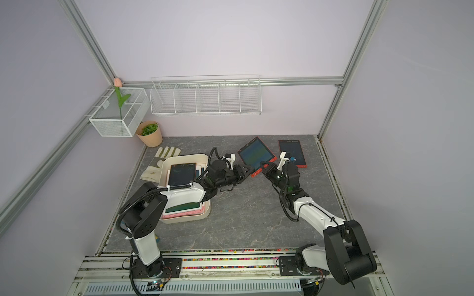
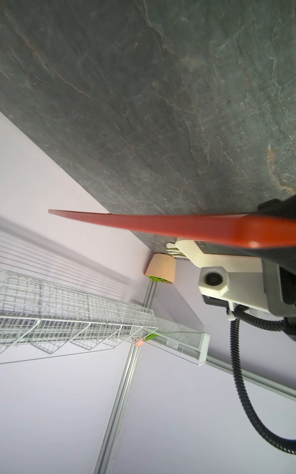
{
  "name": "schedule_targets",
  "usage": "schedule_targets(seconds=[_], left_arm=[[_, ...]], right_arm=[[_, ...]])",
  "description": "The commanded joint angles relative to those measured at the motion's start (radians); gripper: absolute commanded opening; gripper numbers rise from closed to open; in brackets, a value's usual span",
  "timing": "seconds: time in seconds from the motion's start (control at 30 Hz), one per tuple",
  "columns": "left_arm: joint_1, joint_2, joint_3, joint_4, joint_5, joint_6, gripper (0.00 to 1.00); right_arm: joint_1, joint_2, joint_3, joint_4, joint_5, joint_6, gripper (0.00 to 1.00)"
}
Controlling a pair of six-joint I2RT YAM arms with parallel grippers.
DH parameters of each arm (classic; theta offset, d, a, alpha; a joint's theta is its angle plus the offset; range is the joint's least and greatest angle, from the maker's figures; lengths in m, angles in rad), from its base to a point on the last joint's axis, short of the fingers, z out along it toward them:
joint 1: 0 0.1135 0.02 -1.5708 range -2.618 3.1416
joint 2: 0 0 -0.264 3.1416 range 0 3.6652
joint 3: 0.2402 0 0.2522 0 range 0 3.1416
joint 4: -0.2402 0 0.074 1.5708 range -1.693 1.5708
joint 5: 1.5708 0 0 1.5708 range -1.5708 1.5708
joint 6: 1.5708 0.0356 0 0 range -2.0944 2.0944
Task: Take out the writing tablet from the storage box
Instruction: Place the writing tablet at the center of the board.
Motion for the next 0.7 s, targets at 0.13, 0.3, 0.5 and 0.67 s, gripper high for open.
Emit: schedule_targets(seconds=[0.13,0.3,0.5,0.67], left_arm=[[0.027,-0.037,-0.051,-0.069,0.009,0.043,0.42],[0.039,-0.101,-0.085,-0.122,-0.008,0.075,0.42],[0.05,-0.272,-0.109,-0.367,-0.099,0.234,0.43],[0.068,-0.452,-0.134,-0.565,-0.197,0.325,0.45]], right_arm=[[-0.015,0.066,0.031,0.133,0.08,0.104,0.07],[-0.021,0.181,0.034,0.242,0.097,0.14,0.07],[-0.036,0.334,0.012,0.423,0.142,0.213,0.07],[-0.037,0.446,0.017,0.515,0.207,0.27,0.07]])
